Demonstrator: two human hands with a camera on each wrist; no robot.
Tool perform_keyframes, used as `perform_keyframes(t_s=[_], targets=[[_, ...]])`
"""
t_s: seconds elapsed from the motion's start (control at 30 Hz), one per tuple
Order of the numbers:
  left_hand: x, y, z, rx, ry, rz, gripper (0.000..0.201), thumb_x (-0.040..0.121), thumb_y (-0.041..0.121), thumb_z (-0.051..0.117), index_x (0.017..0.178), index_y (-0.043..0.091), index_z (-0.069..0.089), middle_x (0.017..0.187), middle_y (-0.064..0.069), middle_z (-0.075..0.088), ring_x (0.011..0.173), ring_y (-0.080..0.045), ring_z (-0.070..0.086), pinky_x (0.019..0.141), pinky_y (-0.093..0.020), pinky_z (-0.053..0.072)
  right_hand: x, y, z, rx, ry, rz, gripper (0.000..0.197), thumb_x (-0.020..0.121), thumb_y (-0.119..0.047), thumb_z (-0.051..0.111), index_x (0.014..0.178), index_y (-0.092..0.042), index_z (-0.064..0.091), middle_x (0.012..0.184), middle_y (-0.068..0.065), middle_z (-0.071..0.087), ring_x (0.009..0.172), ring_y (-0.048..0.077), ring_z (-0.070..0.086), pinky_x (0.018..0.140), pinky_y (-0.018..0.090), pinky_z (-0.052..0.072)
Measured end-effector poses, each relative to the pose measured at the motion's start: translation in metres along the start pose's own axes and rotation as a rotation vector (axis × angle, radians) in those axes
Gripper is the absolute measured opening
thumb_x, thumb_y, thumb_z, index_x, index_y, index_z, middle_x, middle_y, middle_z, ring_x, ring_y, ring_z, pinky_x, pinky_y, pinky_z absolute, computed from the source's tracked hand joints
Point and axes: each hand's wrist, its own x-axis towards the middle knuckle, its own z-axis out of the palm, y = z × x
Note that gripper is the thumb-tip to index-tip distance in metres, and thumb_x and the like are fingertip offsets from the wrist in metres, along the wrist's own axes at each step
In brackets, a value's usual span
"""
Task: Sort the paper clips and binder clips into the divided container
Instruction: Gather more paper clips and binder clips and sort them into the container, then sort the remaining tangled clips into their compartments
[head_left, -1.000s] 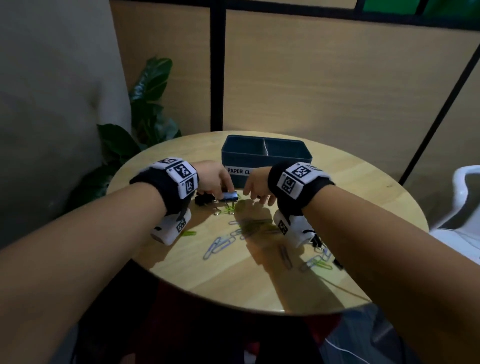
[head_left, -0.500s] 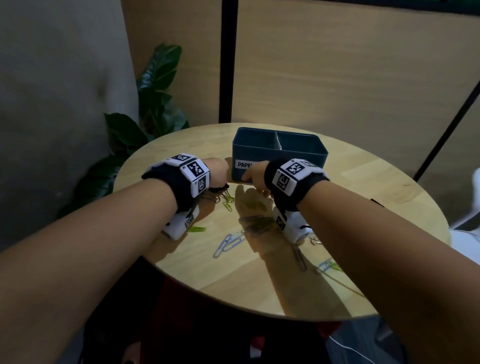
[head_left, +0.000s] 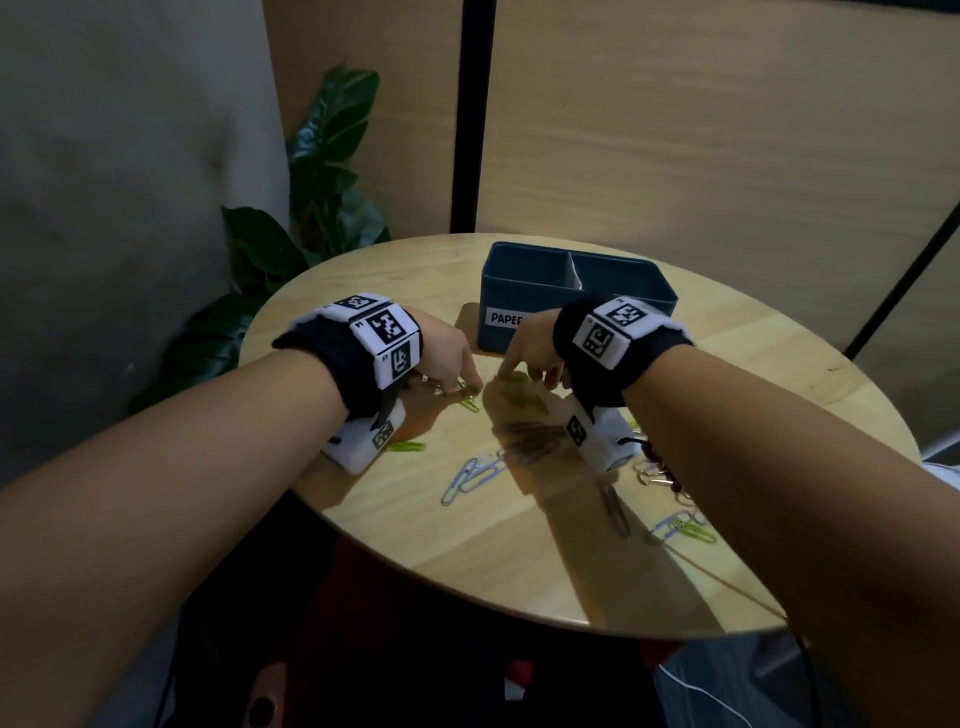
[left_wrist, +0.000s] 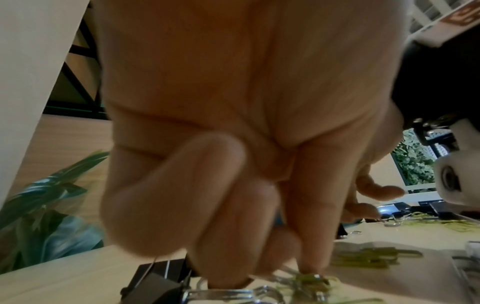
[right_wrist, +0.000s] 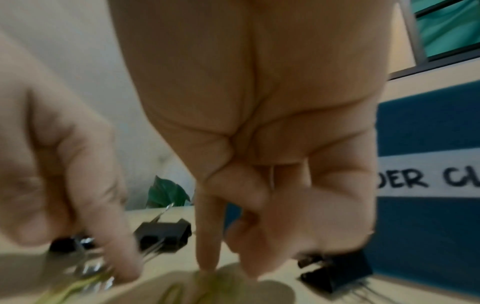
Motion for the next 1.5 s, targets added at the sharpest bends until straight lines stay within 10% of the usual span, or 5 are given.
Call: perform_keyframes(t_s=[0.3,0.47,1.1,1.27,1.5], targets=[[0.003,-0.005,0.012,-0.452,-0.002,0.041,0.048,0.095,-0.005,0.041,0.139,0.013,0.045,0.12,-0.01,0.058,0.094,-0.021,0.056,0.08,-0.034,0.053,-0.031,0.002,0.016,0.102,-0.017,-0.017,0.04,0.094,-0.004,0.047,0.134,-0.005,0.051,0.133,0.016,0.057,0.119,0.031,0.058,0.088,0.033,0.051],[-0.001,-0.006,0.017,-0.646,0.026,0.029,0.021,0.093,-0.008,0.042,0.102,0.01,0.048,0.088,-0.007,0.064,0.068,-0.014,0.054,0.061,-0.027,0.049,-0.043,0.002,0.018,0.123,-0.118,-0.062,0.037,0.095,0.004,0.038,0.128,0.0,0.056,0.111,0.016,0.058,0.088,0.025,0.059,0.042,0.02,0.051],[0.012,-0.013,0.017,-0.182,0.131,-0.042,0.031,0.091,0.007,0.057,0.122,0.004,0.06,0.092,-0.009,0.056,0.064,-0.021,0.05,0.052,-0.024,0.041,-0.021,-0.037,0.024,-0.344,0.104,-0.105,0.037,0.093,-0.025,0.051,0.119,-0.001,0.059,0.095,0.014,0.064,0.089,0.027,0.064,0.089,0.033,0.051],[0.01,-0.018,0.017,-0.228,0.121,-0.022,0.039,0.089,0.002,0.053,0.125,0.016,0.059,0.098,-0.007,0.06,0.079,-0.022,0.054,0.064,-0.027,0.047,-0.014,-0.028,0.014,-0.135,0.073,-0.06,0.033,0.095,-0.013,0.047,0.123,0.002,0.057,0.079,0.008,0.059,0.062,0.018,0.056,0.053,0.023,0.045],[0.004,-0.009,0.016,0.003,0.091,0.034,0.056,0.09,0.001,0.049,0.141,0.023,0.045,0.103,-0.001,0.047,0.09,-0.019,0.046,0.07,-0.025,0.039,-0.013,-0.02,0.011,-0.051,0.121,-0.061,0.034,0.091,-0.012,0.053,0.123,-0.003,0.057,0.065,-0.001,0.052,0.056,0.013,0.053,0.056,0.024,0.048]])
